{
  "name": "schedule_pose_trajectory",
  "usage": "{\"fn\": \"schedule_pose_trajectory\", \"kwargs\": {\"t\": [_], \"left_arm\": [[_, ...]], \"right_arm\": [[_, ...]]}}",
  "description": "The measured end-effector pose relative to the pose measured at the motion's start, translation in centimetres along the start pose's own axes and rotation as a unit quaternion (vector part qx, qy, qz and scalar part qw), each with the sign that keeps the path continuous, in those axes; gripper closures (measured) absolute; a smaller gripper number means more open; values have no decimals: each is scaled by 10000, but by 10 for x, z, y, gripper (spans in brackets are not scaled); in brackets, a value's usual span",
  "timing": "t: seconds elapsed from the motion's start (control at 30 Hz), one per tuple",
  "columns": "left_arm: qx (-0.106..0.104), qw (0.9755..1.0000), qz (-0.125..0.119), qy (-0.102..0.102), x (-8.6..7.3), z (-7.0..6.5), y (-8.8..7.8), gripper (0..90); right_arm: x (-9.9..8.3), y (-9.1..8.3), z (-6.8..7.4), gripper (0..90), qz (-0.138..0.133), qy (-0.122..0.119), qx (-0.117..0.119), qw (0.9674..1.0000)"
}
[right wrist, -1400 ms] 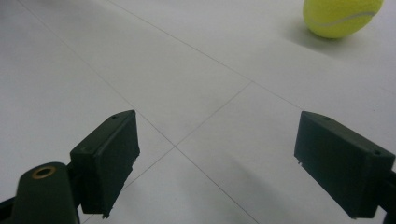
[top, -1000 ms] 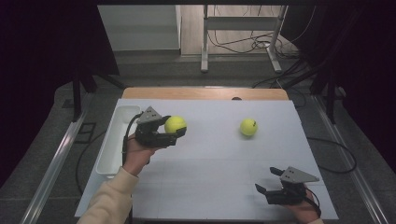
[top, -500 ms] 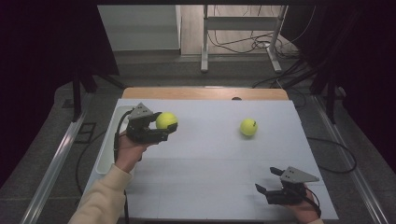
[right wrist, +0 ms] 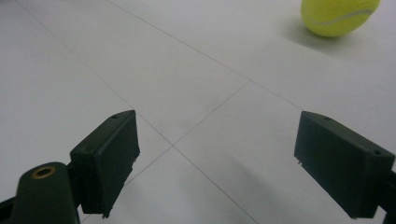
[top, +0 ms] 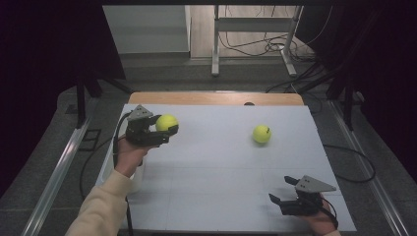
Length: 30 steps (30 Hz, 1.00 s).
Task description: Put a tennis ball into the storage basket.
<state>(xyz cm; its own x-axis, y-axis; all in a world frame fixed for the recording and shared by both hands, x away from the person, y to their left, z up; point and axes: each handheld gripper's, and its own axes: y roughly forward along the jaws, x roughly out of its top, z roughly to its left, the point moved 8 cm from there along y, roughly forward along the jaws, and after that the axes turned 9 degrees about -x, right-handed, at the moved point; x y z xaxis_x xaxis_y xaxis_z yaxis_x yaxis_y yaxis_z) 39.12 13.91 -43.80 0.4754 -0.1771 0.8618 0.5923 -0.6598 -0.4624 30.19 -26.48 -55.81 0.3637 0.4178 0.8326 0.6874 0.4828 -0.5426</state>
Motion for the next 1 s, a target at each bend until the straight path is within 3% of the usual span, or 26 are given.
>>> {"fn": "schedule_pose_trajectory", "kwargs": {"t": [1.0], "left_arm": [[401,9990,93,-147,-2,36,-7,257]], "right_arm": [[0,0,-1,144,10,4,-20,10000]]}}
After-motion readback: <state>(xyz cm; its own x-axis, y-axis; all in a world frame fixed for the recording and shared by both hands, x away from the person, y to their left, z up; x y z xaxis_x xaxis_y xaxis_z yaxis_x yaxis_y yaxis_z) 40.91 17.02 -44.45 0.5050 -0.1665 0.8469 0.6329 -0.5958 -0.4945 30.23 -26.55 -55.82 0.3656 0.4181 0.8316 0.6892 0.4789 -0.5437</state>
